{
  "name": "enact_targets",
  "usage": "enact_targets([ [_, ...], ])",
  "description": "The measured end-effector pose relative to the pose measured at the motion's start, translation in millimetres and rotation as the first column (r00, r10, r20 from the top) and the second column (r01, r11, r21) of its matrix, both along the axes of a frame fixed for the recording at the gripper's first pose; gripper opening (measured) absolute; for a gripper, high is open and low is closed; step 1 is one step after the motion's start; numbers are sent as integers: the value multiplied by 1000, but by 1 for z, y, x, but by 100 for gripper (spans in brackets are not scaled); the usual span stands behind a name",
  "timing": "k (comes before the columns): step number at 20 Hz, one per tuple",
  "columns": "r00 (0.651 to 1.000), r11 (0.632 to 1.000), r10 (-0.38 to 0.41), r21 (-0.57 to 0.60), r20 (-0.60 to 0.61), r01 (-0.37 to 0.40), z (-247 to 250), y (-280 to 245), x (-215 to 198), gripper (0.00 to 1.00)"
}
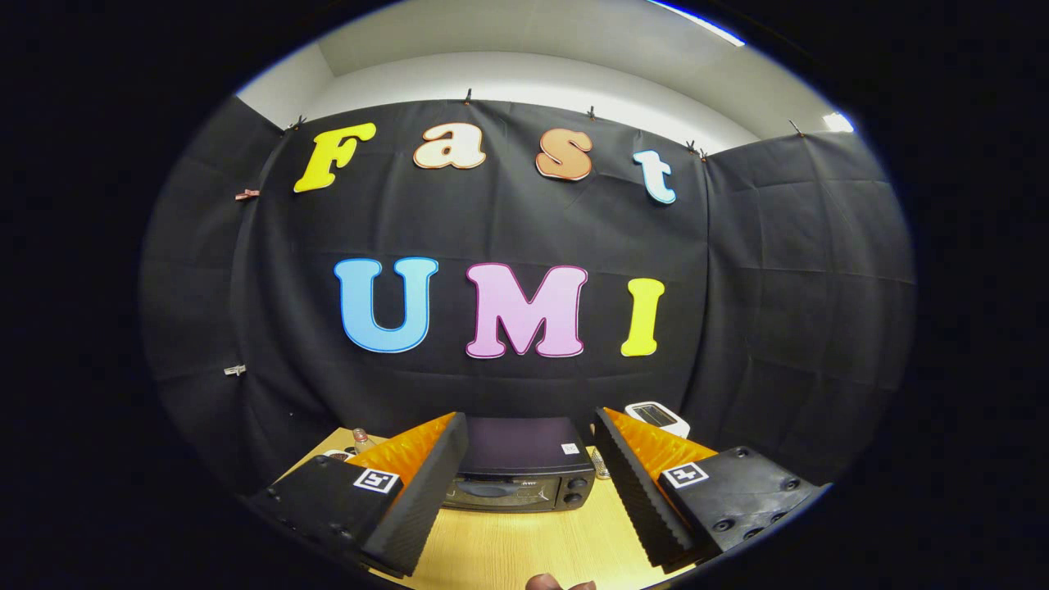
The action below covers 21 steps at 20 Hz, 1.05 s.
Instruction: Open the toaster oven, put the food inside, and close the toaster oven door.
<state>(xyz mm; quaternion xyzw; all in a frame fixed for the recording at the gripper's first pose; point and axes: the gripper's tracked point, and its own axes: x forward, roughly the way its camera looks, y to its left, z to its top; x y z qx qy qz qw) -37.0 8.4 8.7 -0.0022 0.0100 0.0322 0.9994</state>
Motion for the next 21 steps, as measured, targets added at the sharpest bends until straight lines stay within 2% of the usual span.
enact_targets([
  [4, 1000, 1000, -1, -6, 5, 1, 4, 6, -3, 100],
  [13, 1000, 1000, -17, 3, -13, 17, -11, 1, 20, 100],
  [21, 999, 999, -35, -18, -9, 35, -29, -35, 45, 100],
])
